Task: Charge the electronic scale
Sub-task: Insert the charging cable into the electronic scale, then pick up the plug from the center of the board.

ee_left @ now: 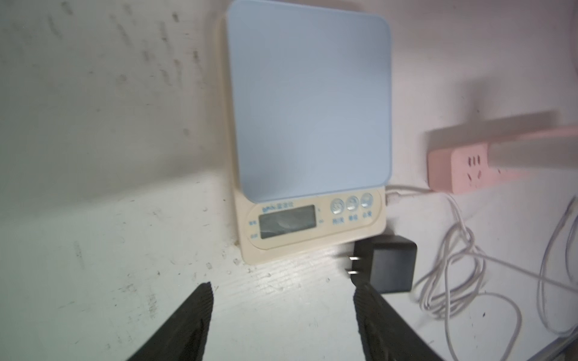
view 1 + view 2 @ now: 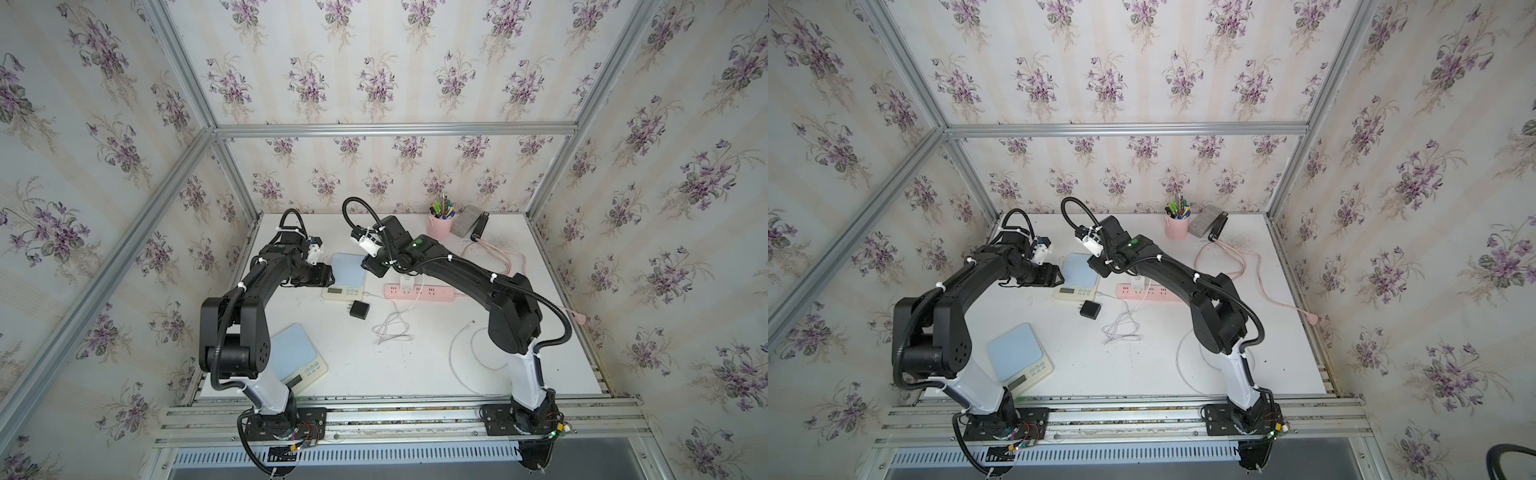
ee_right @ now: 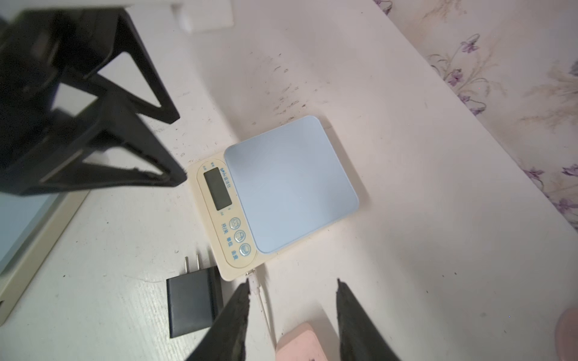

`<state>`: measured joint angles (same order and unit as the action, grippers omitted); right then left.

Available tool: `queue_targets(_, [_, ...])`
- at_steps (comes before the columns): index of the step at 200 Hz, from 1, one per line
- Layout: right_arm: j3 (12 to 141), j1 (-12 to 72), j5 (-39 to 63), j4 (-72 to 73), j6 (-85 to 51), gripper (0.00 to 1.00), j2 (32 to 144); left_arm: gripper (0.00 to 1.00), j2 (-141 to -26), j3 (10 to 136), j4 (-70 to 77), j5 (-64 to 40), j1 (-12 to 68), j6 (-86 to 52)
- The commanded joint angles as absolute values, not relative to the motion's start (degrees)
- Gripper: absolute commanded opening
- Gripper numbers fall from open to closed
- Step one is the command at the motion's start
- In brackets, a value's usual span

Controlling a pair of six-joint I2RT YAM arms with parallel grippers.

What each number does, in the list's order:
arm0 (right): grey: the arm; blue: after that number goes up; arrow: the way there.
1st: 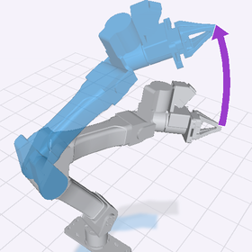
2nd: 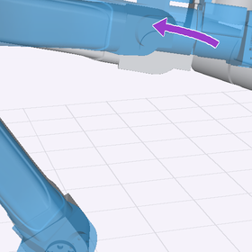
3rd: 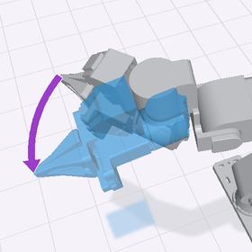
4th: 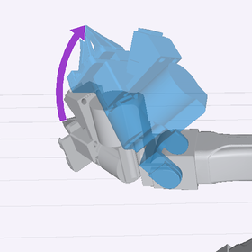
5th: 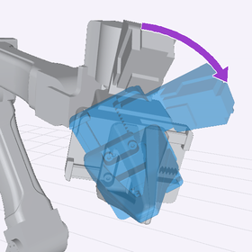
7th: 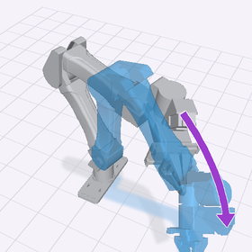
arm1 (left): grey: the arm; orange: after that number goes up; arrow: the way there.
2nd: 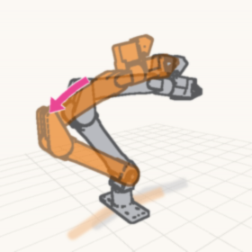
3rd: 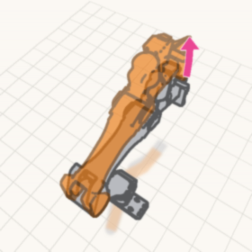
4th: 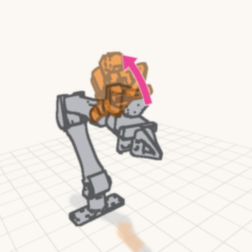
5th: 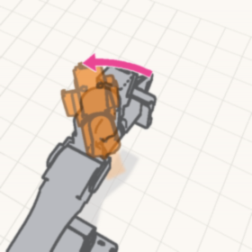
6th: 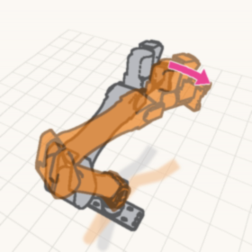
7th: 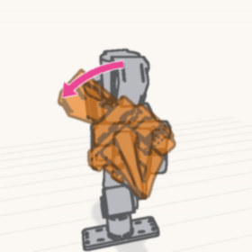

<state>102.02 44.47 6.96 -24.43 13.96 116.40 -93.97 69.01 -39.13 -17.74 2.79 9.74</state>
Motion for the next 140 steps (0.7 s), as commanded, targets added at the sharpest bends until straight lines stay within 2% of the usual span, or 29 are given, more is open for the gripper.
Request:
queue_targets(1, [96.0, 42.8, 7.0, -15.0, 7.1, 0.45, 110.9, 0.73, -88.4, 64.4, -38.1, -18.5, 8.2, 26.9])
queue_targets(38, [88.9, 42.0, 7.3, -12.4, 5.0, 0.45, 102.0, 0.73, -82.6, 55.5, -36.1, -10.6, 22.7, 54.7])
queue_targets(80, [76.2, 40.5, 7.8, -9.2, -0.5, 0.45, 89.9, 0.7, -90.3, 59.7, -36.2, 1.2, 26.8, 62.0])
queue_targets(140, [61.5, 36.9, 6.3, -8.1, -5.0, 0.46, 76.8, 0.7, -100.0, 66.8, -36.6, -1.0, 28.8, 67.8])
